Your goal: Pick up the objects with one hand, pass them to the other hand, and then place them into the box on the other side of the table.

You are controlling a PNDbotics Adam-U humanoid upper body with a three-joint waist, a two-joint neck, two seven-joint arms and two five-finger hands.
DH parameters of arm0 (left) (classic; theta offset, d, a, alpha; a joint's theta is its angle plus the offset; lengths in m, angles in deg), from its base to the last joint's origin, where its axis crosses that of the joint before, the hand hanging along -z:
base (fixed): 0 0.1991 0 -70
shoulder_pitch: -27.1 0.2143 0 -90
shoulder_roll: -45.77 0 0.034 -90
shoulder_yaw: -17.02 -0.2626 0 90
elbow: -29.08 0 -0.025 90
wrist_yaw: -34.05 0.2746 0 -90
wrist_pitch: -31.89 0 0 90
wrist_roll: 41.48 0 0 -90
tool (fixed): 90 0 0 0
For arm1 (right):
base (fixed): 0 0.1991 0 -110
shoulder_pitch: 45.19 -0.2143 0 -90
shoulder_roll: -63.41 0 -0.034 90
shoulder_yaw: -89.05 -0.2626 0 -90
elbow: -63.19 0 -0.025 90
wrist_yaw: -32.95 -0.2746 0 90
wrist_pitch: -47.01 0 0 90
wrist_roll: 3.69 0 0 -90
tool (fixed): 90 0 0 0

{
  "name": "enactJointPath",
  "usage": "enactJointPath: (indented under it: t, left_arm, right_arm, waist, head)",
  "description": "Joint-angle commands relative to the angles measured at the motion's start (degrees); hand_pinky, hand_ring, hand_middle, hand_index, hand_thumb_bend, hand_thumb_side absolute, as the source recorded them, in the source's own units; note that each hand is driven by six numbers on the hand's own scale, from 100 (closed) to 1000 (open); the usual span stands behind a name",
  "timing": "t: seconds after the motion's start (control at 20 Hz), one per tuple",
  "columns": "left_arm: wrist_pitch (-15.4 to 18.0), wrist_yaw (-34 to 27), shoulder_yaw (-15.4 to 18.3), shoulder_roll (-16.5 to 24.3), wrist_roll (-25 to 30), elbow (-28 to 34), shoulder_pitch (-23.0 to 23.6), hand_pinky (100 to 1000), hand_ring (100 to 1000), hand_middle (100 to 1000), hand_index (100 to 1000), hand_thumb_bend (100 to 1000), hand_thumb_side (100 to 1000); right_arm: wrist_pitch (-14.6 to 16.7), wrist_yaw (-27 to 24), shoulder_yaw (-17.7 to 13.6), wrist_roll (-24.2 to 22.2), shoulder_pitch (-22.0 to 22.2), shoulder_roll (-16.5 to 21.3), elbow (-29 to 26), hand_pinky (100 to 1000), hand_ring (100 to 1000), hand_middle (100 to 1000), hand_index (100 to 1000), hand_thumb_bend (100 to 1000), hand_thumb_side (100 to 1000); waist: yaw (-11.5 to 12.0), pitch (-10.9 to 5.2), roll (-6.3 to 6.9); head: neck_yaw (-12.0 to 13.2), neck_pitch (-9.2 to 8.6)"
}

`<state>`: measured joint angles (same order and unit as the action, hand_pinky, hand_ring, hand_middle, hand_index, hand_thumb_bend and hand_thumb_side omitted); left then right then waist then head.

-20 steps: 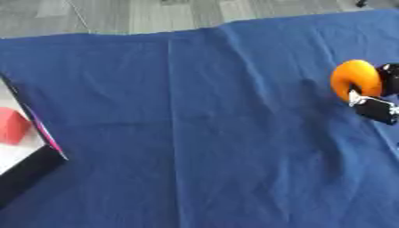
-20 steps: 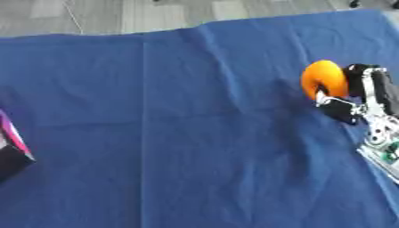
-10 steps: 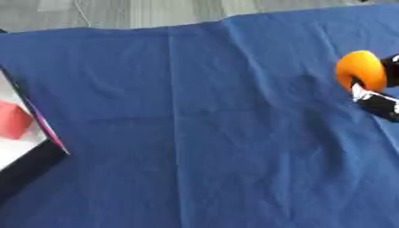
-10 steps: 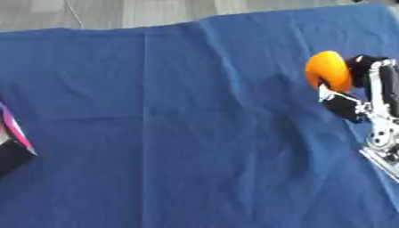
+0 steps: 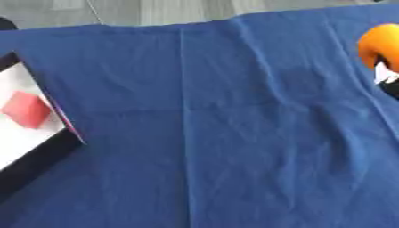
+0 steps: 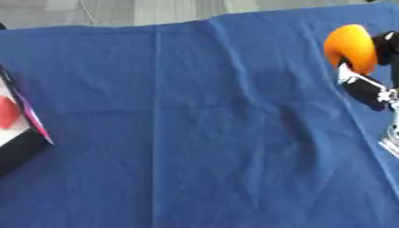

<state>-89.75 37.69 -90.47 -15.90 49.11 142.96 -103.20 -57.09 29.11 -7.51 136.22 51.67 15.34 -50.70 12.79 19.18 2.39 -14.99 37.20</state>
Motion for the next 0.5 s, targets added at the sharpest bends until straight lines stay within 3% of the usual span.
enactJointPath:
  t: [0.05, 0.5]
  left_arm:
    - [-0.2, -0.6, 1.0, 1.9, 0.2, 0.7, -0.5, 870, 721, 639, 739, 100, 305]
    - [-1.7, -3.1, 2.1, 1.8, -0.9, 0.7, -0.4, 868, 714, 633, 741, 100, 332]
  right_arm:
    - [1.3, -1.5, 1.3, 2.1, -1.7, 3.6, -0.7, 570, 501, 398, 550, 204, 100]
    - [5.9, 1.4, 10.2, 0.9, -7.2, 3.0, -0.7, 571, 502, 402, 552, 186, 100]
  waist:
    - [-0.2, -2.71, 0.40]
    - [-0.9, -5.85, 0.36]
  head:
    - [0.8, 0.91]
    - [2.7, 3.48]
